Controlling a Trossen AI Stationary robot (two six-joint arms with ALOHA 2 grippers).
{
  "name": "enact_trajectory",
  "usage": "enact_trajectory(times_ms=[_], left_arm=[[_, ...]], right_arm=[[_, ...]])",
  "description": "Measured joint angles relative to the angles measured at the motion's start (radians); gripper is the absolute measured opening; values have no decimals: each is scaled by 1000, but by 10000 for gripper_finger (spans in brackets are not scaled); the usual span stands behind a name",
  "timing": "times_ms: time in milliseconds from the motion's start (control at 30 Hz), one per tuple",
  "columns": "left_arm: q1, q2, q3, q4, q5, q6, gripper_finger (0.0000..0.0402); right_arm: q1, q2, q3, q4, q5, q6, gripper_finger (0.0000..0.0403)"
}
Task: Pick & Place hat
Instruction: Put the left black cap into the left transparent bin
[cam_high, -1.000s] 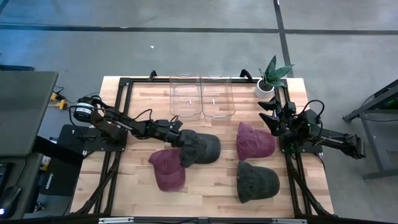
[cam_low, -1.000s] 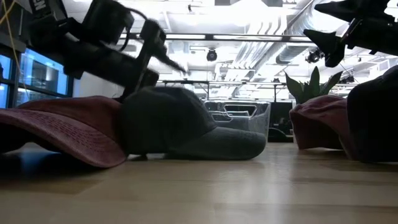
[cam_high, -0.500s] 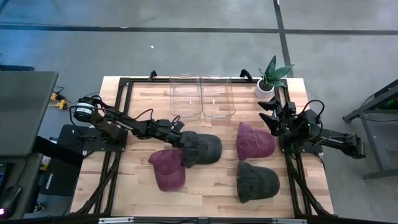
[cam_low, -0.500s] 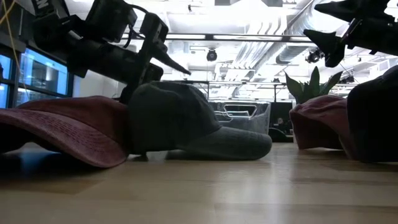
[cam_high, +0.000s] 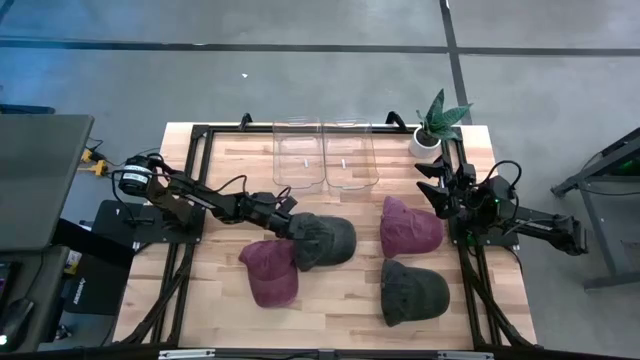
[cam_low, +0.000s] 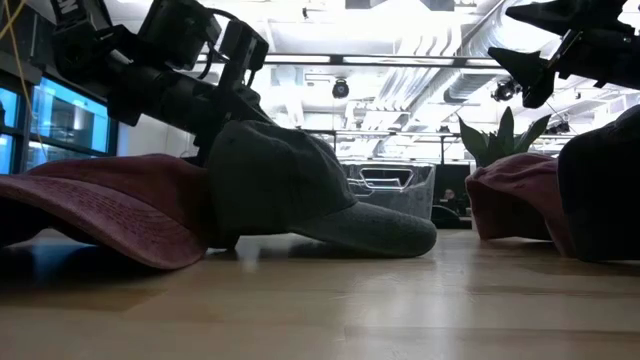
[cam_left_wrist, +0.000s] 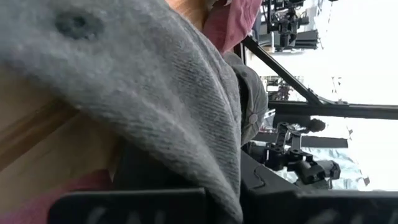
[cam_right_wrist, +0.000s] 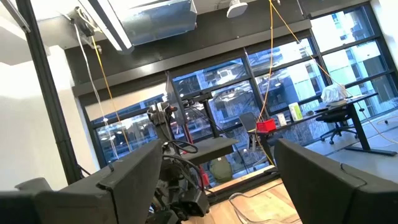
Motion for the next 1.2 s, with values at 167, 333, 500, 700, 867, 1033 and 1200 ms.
enact_trajectory(times_ms=[167,333,500,700,867,1033,1200], left_arm=[[0,0,0,0,1,14,3],[0,0,0,0,1,14,2],[1,0,0,17,23,12,1],[33,0,30,37,104,-4,1],[63,-36,83,29,181,-3,0],[97,-95,119,-17,198,3,0],[132,-159,147,-74,206,5,0]], right_arm=[[0,0,0,0,0,0,307],[0,0,0,0,0,0,307],[0,0,0,0,0,0,307],[0,0,0,0,0,0,307],[0,0,0,0,0,0,307],[0,0,0,-4,0,0,307],[0,0,0,-10,0,0,307]])
